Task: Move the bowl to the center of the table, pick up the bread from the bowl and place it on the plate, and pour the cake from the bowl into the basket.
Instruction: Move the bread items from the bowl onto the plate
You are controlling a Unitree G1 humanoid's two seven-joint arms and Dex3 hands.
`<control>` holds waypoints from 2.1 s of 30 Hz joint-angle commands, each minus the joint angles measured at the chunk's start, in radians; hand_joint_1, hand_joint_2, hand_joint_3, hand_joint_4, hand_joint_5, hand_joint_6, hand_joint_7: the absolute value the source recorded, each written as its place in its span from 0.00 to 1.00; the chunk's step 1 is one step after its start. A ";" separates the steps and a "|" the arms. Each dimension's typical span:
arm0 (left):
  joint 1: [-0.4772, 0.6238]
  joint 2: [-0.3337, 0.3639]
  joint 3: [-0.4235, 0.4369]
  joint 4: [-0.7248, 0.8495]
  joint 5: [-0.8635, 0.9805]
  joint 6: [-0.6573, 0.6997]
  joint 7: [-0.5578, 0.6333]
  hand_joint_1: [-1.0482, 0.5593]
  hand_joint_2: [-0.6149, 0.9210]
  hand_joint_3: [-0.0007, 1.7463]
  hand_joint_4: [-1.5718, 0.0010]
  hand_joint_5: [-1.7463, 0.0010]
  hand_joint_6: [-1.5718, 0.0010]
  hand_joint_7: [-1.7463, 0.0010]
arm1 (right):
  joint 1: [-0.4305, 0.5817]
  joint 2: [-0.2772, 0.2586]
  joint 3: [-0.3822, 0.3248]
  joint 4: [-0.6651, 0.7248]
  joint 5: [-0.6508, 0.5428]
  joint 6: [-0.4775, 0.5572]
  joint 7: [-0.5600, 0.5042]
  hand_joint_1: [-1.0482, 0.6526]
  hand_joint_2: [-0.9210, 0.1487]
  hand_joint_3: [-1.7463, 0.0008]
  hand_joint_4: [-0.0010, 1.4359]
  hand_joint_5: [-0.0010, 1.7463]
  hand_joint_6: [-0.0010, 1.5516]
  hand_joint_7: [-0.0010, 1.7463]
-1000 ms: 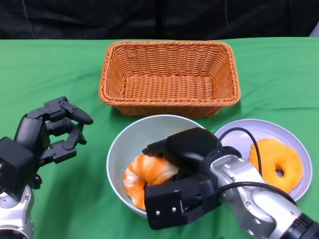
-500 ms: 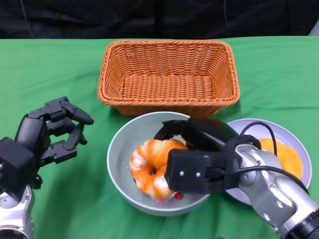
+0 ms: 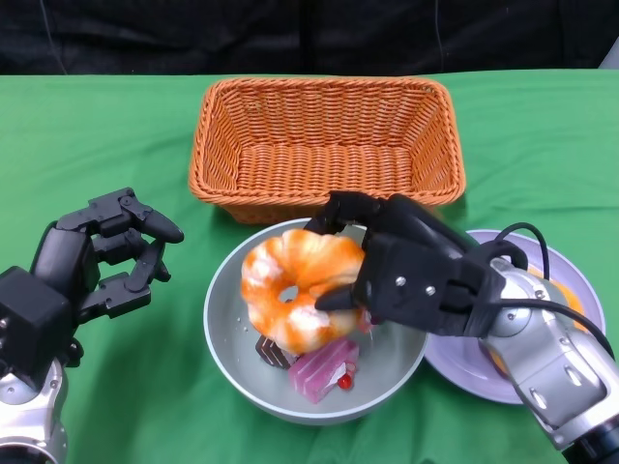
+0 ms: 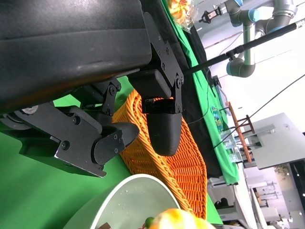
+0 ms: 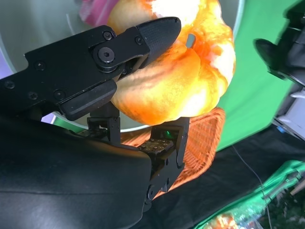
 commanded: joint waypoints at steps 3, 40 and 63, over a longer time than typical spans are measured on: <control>0.006 0.011 0.005 -0.006 0.003 -0.005 0.015 0.66 0.85 0.52 0.52 0.10 0.48 0.33 | 0.011 -0.004 -0.026 -0.034 0.031 0.016 0.015 0.38 0.00 0.95 0.43 0.86 0.44 0.63; 0.006 0.015 0.011 0.000 -0.013 -0.009 -0.022 0.66 0.85 0.51 0.51 0.10 0.49 0.32 | 0.119 -0.029 -0.232 -0.180 0.204 0.135 -0.010 0.43 0.00 0.92 0.47 0.86 0.45 0.53; 0.004 0.013 0.005 0.001 0.009 -0.006 0.013 0.66 0.85 0.50 0.52 0.09 0.49 0.32 | 0.019 0.050 -0.133 -0.060 0.179 0.084 -0.054 0.42 0.00 0.95 0.42 0.93 0.46 0.52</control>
